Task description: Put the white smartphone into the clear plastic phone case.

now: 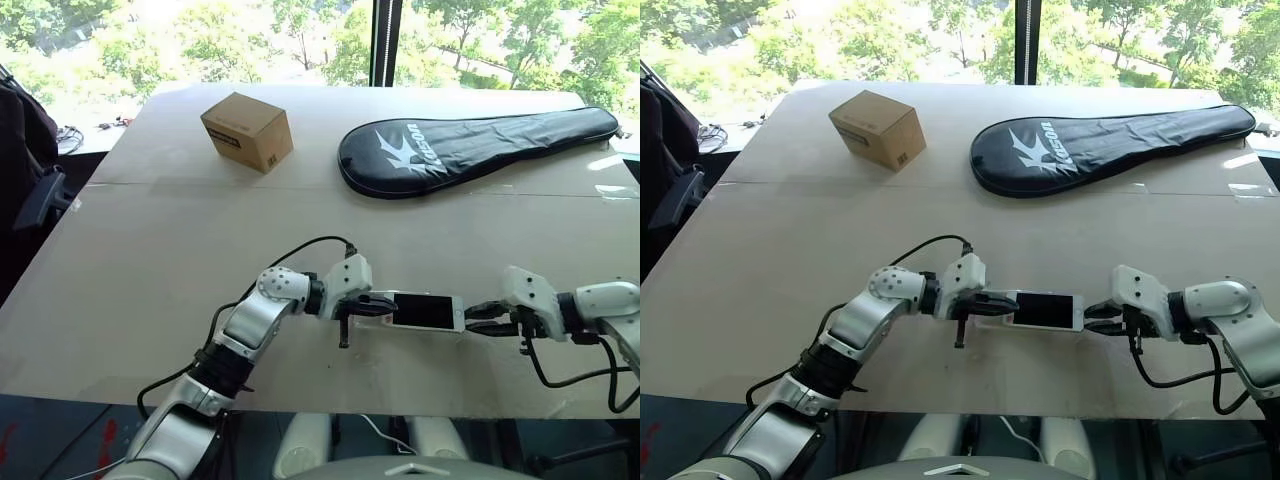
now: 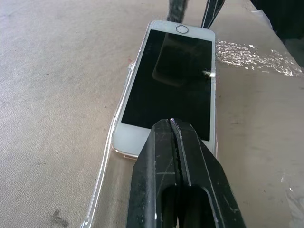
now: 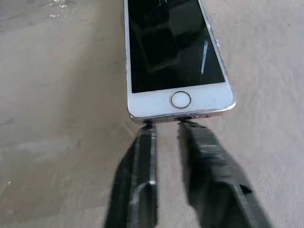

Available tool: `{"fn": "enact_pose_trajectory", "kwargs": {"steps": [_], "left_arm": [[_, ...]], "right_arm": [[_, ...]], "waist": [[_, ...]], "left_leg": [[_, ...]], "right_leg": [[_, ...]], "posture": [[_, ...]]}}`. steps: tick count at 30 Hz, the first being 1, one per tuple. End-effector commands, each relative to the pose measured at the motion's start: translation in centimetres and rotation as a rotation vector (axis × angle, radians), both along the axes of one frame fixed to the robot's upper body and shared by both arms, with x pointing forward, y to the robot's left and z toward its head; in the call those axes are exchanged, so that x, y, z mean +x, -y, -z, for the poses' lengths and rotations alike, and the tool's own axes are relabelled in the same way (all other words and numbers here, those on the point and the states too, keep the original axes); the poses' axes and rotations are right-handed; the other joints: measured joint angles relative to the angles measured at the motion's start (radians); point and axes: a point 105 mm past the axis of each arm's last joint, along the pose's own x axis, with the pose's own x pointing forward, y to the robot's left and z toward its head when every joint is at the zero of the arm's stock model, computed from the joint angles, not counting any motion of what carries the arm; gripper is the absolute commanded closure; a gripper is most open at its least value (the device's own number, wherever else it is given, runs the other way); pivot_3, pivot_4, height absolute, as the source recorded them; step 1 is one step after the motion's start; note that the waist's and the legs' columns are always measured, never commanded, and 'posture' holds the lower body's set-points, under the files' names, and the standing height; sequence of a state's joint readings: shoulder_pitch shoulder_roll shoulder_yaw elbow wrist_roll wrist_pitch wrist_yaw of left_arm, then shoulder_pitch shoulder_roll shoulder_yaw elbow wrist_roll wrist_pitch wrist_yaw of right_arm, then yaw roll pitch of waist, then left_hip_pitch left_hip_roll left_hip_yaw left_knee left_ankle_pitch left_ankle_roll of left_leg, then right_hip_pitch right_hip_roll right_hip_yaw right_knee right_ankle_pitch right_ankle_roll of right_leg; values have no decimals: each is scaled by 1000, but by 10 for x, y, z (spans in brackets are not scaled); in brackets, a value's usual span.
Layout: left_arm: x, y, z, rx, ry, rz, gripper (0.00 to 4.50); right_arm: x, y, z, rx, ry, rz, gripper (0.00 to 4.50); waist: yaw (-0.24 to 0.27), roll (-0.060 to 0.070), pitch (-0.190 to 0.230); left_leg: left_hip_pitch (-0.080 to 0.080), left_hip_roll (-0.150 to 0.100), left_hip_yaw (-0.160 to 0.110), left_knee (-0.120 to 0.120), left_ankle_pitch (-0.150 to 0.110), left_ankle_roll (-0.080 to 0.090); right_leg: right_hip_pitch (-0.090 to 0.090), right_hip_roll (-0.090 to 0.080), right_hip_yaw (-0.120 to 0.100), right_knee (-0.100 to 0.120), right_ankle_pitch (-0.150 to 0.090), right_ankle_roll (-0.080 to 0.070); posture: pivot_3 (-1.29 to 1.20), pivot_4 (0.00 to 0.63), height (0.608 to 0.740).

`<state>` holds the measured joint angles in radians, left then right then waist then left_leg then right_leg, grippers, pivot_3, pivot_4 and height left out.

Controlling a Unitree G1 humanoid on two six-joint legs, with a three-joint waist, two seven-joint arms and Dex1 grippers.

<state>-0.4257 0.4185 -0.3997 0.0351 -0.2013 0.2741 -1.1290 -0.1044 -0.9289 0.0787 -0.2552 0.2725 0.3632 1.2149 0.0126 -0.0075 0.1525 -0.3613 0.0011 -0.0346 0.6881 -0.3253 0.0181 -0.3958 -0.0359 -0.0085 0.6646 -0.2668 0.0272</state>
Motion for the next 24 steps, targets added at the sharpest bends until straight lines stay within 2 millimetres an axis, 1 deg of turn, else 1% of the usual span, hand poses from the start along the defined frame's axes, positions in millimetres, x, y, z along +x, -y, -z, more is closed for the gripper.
{"fn": "enact_pose_trajectory", "kwargs": {"steps": [1,3,5,7,8,10,12,16,22,24], "left_arm": [[1,2,-35,-69,59,15,4500],[1,-1,-57,-105,73,27,4500],[4,-9,-67,-81,96,19,4500],[7,-22,-69,-14,95,-4,4500],[8,-30,-67,31,88,-17,4500],[9,-49,-54,157,70,-41,4500],[8,-62,-42,241,38,-55,4500],[-4,-75,-24,325,-80,-61,4500],[-7,-62,-8,346,-74,-24,4500],[-3,-53,-7,319,-48,-21,4500]], "right_arm": [[4,-7,-9,16,53,-27,4377],[6,-6,-9,17,59,-25,4377],[6,-6,-8,18,54,-26,4377],[6,-5,-7,17,51,-23,4377],[5,-4,-7,15,50,-22,4377],[5,-3,-5,4,52,-21,4377],[5,-3,-4,6,50,-20,4377],[3,-5,-5,8,47,-22,4377],[4,-9,-8,11,63,-26,4377],[2,-14,-8,12,63,-39,4377]], "waist": [[-1,0,0],[0,0,1],[0,0,1],[-2,0,1],[-4,0,1],[-10,0,1],[-13,1,1],[-10,0,2],[2,0,2],[3,0,2]], "left_leg": [[0,0,0,0,0,0],[-1,0,0,0,0,0],[-1,1,-1,0,0,0],[-1,1,-1,0,0,0],[-1,0,0,-1,0,0],[0,0,0,-1,0,0],[0,0,0,-1,0,0],[-1,0,0,-1,0,0],[-1,0,0,-1,0,0],[-1,0,0,-1,0,0]], "right_leg": [[0,0,0,0,0,0],[-1,-1,0,0,0,0],[-1,-2,0,0,0,0],[-1,-1,0,0,0,0],[-1,-1,0,0,0,0],[-1,0,0,0,0,0],[-1,1,0,-1,0,0],[-1,0,0,-1,0,0],[-1,0,0,-1,0,0],[-1,0,0,-1,0,0]], "posture": [[0,150,740],[0,150,740],[0,150,740],[0,150,740],[0,150,740],[0,150,740],[0,150,740],[0,150,740],[0,150,740],[0,150,740]]}}
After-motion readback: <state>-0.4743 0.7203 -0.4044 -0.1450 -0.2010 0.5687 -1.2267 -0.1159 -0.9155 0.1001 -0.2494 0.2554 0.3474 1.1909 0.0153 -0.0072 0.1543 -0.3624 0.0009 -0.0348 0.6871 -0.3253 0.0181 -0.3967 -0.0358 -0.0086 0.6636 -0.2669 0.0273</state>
